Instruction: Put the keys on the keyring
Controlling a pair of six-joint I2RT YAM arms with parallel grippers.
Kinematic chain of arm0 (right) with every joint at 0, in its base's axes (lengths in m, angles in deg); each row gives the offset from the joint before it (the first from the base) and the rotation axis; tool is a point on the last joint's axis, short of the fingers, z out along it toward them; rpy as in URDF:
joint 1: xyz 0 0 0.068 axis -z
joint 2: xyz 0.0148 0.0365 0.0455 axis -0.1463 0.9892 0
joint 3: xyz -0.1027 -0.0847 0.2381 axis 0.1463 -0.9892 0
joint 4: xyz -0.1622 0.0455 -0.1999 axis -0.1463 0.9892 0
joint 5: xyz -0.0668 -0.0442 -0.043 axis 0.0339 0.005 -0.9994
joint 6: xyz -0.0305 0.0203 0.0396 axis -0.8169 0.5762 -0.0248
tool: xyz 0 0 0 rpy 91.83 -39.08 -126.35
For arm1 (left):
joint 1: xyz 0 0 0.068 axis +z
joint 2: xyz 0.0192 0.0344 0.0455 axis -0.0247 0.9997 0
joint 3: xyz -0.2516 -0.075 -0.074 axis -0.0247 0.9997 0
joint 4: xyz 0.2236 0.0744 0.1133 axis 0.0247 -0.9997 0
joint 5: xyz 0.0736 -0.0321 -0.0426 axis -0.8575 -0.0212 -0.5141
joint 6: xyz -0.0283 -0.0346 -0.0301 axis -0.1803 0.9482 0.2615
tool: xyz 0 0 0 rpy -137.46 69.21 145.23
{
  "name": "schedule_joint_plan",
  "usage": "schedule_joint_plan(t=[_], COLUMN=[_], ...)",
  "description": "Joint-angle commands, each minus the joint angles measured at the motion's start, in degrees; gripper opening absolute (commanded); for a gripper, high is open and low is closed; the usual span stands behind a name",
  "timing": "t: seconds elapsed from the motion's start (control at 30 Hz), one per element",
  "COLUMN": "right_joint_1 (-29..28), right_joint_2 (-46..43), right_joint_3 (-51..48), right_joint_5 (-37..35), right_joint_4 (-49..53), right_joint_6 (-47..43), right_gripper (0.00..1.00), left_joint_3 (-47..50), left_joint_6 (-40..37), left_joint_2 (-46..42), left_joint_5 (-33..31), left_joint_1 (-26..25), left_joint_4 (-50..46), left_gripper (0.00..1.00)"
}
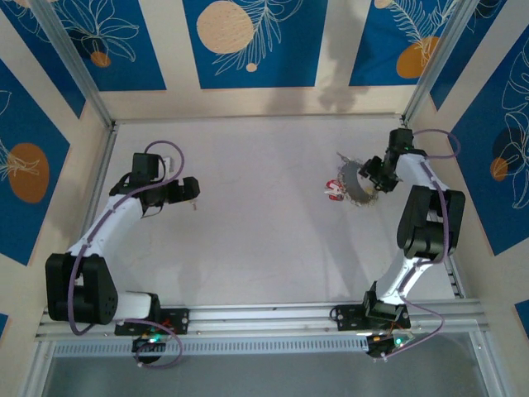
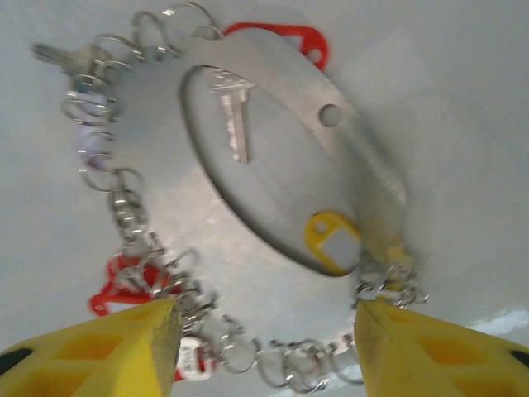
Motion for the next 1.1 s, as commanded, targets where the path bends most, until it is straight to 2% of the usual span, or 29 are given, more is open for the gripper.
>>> schedule_joint_plan(t=[0.0,0.1,0.37,0.6,0.67,0.77,0.9,1.0,1.07], right_joint_1=[0.12,0.32,-1.75,-7.61,-9.79,-13.73,-18.29,-17.82,-17.25], right_joint_2=[4.55,7.83,12.57,3.41,-0.33,-1.37,-2.58,-5.67,-8.18], right_joint_3=[2.51,4.68,7.13,-2.44,-7.92,-12.25,-12.87,-11.80,-11.20], right_joint_5=[5.13,8.15,6.38,8.03,11.30,17.56,19.02,17.34,13.74], right_joint_4=[1.33,1.23,5.49,6.58,2.93,-0.35,-2.18,0.46,3.85], right_joint_6=[-4.37,-5.42,-6.32,-1.28,1.88,5.11,6.09,4.38,2.10], right_gripper=[0.63,0.64,0.63,0.63,0.61,0.61,0.61,0.61,0.60], left_joint_3=[0.48,0.75,1.08,1.04,1.03,0.84,1.14,1.44,1.10], left_joint_6=[1.13,1.21,0.63,0.19,0.17,-0.01,0.43,0.61,0.69], left_joint_2=[-1.73,-2.50,-4.09,-4.18,-4.09,-3.49,-2.97,-2.75,-2.29], left_joint_5=[-0.27,-0.14,-1.41,-2.85,-2.77,-1.44,-0.31,0.50,1.34], left_joint_1=[0.04,0.05,-0.01,-0.06,-0.10,-0.07,-0.08,-0.18,-0.23], left_joint_4=[0.03,0.37,0.05,-0.49,-0.32,-0.08,0.17,0.65,0.98], left_gripper=[1.00,1.00,1.00,1.00,1.00,1.00,1.00,1.00,1.00])
